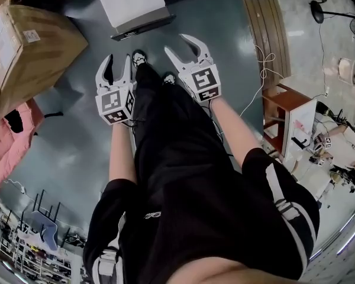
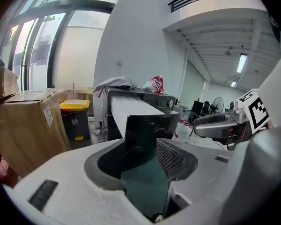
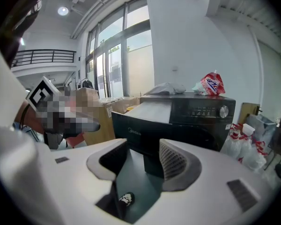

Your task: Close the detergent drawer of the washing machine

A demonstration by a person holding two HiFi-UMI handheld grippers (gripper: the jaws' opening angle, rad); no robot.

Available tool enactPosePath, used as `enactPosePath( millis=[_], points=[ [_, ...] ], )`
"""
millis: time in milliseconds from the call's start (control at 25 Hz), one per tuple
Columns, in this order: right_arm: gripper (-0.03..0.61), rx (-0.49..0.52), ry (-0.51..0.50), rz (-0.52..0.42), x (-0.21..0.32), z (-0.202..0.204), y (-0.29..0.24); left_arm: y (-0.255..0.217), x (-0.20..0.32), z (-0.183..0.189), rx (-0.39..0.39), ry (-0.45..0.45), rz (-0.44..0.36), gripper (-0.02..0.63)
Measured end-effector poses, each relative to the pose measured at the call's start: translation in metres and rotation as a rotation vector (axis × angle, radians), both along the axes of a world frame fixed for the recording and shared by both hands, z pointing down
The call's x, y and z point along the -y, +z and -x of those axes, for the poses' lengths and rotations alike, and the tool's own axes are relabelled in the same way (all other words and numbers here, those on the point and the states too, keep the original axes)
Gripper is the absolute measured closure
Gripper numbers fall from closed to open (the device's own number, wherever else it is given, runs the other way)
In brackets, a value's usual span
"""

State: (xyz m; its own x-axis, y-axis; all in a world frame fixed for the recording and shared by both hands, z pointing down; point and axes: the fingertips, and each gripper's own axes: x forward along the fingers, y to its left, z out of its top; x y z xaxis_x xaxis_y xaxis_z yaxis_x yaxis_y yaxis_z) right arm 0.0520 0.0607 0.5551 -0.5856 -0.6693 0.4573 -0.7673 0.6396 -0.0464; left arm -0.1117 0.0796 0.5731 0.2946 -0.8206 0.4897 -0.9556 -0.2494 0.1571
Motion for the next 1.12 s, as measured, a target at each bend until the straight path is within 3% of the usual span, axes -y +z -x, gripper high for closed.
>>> enactPosePath(
  millis=[640, 1120],
  points=[
    [0.307, -0.02, 0.077, 0.048, 0.042, -0.008, 0.047, 0.042, 0.033, -0.007, -0.057, 0.036, 0.013, 0.342],
    [0.296, 0.004, 0.087, 0.037, 0.059, -0.001, 0.046, 0.039, 0.052, -0.013, -0.064, 0.025, -0.002, 0.318]
  ],
)
